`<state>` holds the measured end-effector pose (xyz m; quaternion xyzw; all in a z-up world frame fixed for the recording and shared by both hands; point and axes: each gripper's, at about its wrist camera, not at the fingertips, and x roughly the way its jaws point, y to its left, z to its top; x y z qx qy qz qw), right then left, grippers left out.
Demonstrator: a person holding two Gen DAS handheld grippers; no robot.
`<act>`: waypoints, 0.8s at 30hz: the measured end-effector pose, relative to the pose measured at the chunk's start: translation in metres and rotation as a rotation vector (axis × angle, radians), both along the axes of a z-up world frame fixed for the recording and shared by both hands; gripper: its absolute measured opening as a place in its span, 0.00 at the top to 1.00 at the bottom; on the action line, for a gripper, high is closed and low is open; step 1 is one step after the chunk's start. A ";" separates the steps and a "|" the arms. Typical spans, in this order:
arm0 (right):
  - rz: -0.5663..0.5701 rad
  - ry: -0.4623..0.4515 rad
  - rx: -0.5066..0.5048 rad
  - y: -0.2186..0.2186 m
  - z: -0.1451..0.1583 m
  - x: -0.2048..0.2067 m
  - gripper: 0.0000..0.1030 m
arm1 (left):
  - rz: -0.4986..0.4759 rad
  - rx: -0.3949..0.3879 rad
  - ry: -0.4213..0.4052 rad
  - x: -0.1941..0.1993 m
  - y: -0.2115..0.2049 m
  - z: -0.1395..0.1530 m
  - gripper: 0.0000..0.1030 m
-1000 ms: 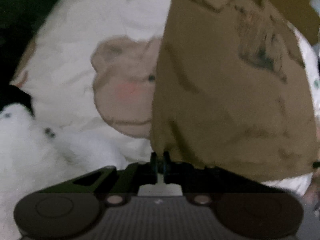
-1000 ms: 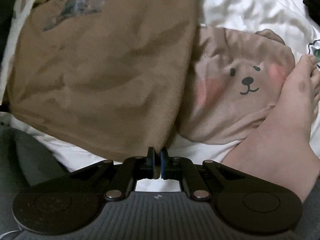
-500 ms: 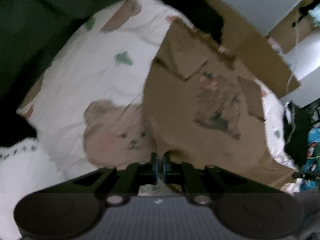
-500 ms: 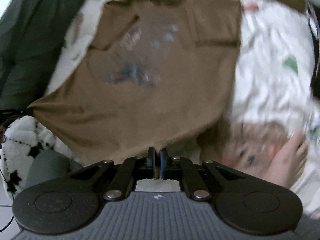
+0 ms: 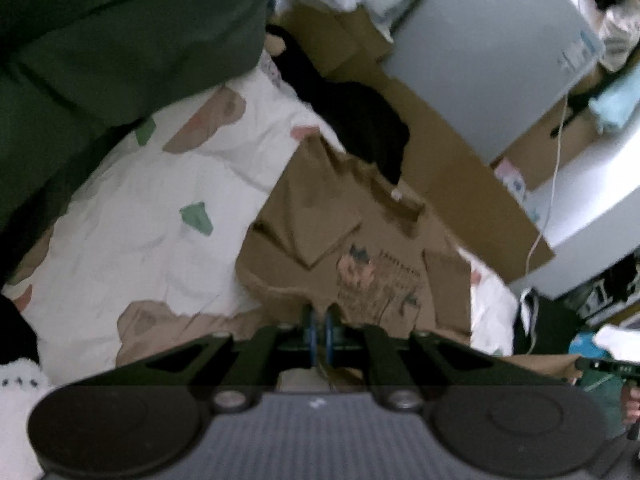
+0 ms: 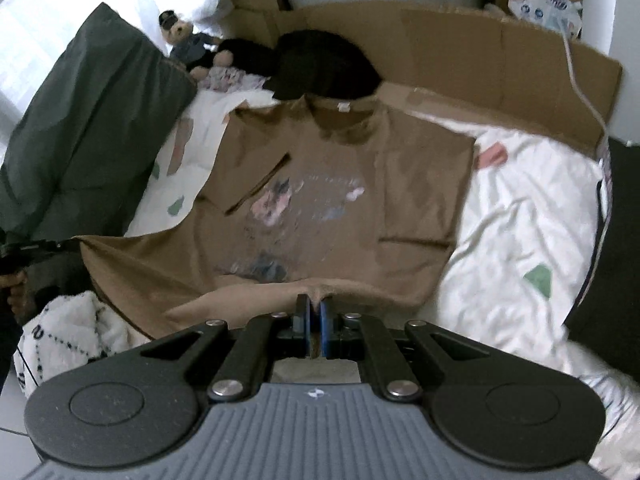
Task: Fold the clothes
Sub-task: 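Lift the hem with both tools and fold it toward the collar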
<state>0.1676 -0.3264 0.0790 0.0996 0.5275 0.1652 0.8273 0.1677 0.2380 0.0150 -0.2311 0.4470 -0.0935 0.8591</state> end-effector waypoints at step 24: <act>0.206 0.005 -0.046 -0.016 0.010 0.097 0.96 | 0.059 -0.077 -0.068 0.073 -0.029 0.032 0.96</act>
